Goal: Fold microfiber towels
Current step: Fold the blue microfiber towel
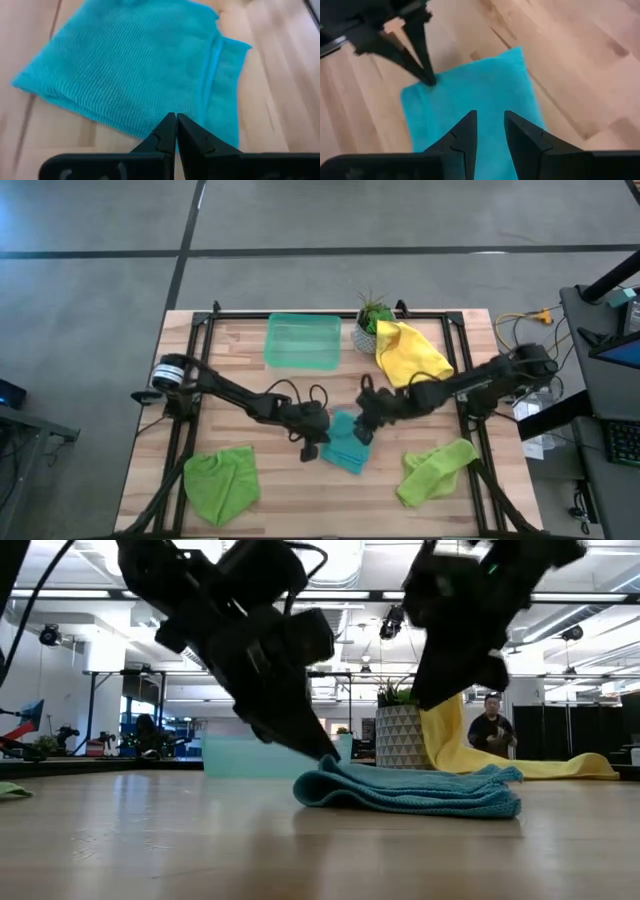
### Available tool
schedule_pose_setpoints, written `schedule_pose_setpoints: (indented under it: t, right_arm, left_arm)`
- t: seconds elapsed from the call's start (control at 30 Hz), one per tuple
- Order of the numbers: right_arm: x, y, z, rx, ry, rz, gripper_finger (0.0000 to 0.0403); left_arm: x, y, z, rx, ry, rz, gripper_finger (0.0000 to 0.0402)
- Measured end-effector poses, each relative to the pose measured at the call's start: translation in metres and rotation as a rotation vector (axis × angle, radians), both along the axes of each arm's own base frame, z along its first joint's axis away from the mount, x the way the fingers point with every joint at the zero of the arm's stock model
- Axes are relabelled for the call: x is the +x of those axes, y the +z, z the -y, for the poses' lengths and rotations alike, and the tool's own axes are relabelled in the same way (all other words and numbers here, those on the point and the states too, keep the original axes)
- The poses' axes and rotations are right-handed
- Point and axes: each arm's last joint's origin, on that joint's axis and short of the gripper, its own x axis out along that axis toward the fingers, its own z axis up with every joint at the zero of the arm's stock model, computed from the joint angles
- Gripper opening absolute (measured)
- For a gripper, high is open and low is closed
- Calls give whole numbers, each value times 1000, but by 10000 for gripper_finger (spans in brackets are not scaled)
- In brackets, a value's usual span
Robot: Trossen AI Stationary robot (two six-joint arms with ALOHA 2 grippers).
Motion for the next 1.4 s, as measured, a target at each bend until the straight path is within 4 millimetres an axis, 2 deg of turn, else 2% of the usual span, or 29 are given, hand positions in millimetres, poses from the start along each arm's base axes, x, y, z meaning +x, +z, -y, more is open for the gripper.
schedule_pose_setpoints:
  t: [0.13, 0.4, 0.5, 0.6, 0.87, 1.07, 1.3, 1.4]
  right_arm:
    - [0, -11, 21, 55, 99, 9, 93]
    - [-7, -28, 44, 57, 185, 8, 93]
    - [-8, -30, 53, 43, 183, 20, 98]
    - [-8, -31, 60, 44, 178, 44, 120]
    - [-15, -42, 64, 48, 169, 27, 190]
    - [-16, -49, 65, 47, 158, 50, 193]
    - [-4, -70, 63, 50, 173, -8, 192]
    - [-1, -72, 63, 54, 175, -10, 191]
  left_arm:
    - [1, -10, -2, -22, 40, -41, 0]
    - [4, 10, -3, -87, 137, 39, 0]
    - [5, 9, -3, -113, 162, 34, 0]
    - [4, 1, -3, -126, 189, 4, 0]
    - [6, -22, -3, -194, 270, -74, 0]
    - [8, -28, -3, -226, 297, -80, 0]
    - [8, -27, -3, -227, 297, -75, 0]
    - [8, -27, -3, -227, 298, -76, 0]
